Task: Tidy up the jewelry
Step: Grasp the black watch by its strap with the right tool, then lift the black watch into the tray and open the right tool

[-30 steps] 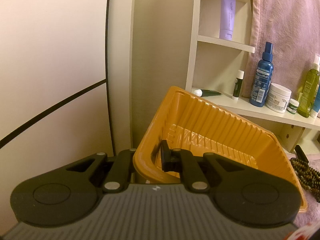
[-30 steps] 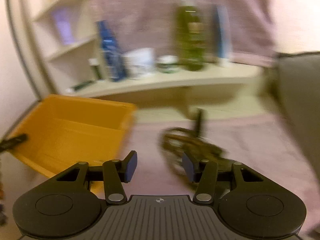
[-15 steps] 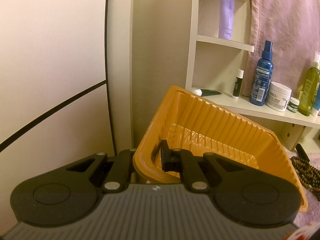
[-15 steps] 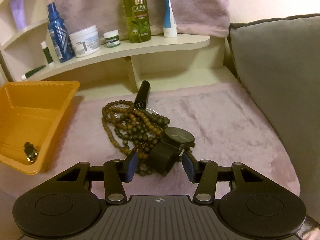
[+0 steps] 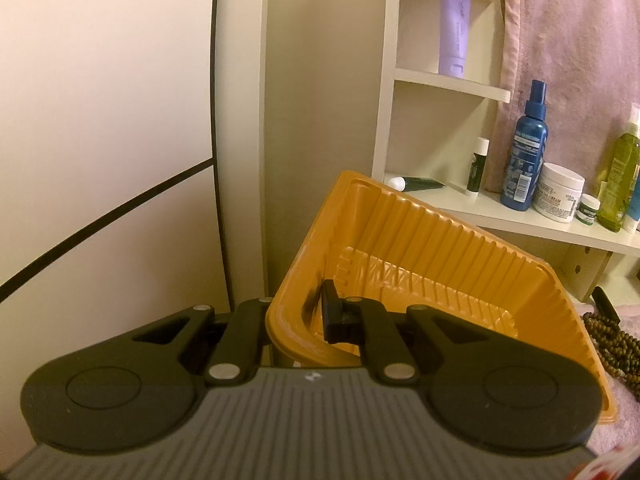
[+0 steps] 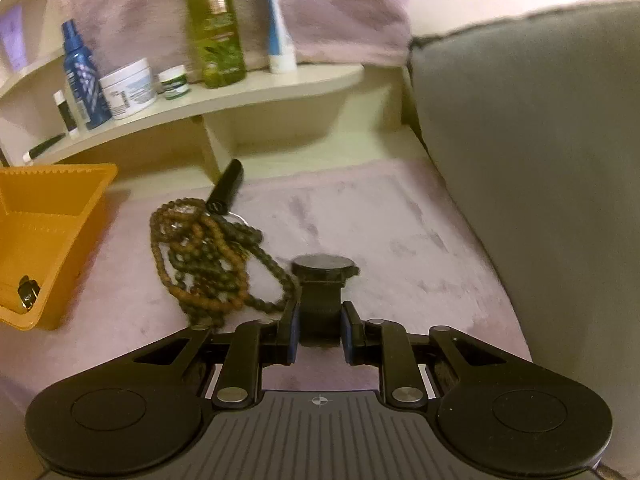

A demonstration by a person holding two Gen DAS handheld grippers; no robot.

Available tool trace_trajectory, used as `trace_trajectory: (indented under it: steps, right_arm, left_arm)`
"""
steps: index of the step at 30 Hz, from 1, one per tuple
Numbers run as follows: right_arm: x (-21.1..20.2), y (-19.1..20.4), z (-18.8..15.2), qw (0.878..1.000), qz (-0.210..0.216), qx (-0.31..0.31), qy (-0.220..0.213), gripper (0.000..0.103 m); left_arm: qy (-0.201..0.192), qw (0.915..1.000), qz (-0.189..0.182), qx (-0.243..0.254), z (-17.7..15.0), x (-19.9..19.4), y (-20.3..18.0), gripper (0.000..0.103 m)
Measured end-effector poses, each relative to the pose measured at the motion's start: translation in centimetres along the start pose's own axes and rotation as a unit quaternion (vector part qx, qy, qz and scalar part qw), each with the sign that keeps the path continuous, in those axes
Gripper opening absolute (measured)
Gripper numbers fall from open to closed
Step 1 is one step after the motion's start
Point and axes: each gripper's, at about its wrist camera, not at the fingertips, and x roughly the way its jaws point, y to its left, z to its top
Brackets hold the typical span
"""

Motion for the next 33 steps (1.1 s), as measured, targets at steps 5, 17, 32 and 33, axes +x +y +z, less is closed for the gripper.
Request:
trace_trajectory:
  steps: [5, 17, 32, 33]
  right_arm:
    - [0.2, -1.1, 0.2, 1.0, 0.013, 0.022, 0.01, 0.04]
    - [2.7, -0.1, 1.3, 0.999, 0.03, 0.015, -0.011, 0.045]
    - [3.5, 1.3, 0.8, 0.999, 0.003, -0.029, -0.03, 0.037]
    - [3.3, 1.4, 0.8, 0.999, 0.002, -0.032, -0.033, 0.037]
  left_arm:
    - [0.0, 1.0, 0.0, 0.002, 0.0, 0.0, 0.0, 0.01]
    - [0.001, 1.0, -0.001, 0.005, 0.0, 0.1, 0.1, 0.01]
    - [0.002, 1.0, 0.0, 0.004, 0.0, 0.1, 0.2, 0.01]
    - [0.002, 1.0, -0.001, 0.004, 0.0, 0.1, 0.2, 0.01]
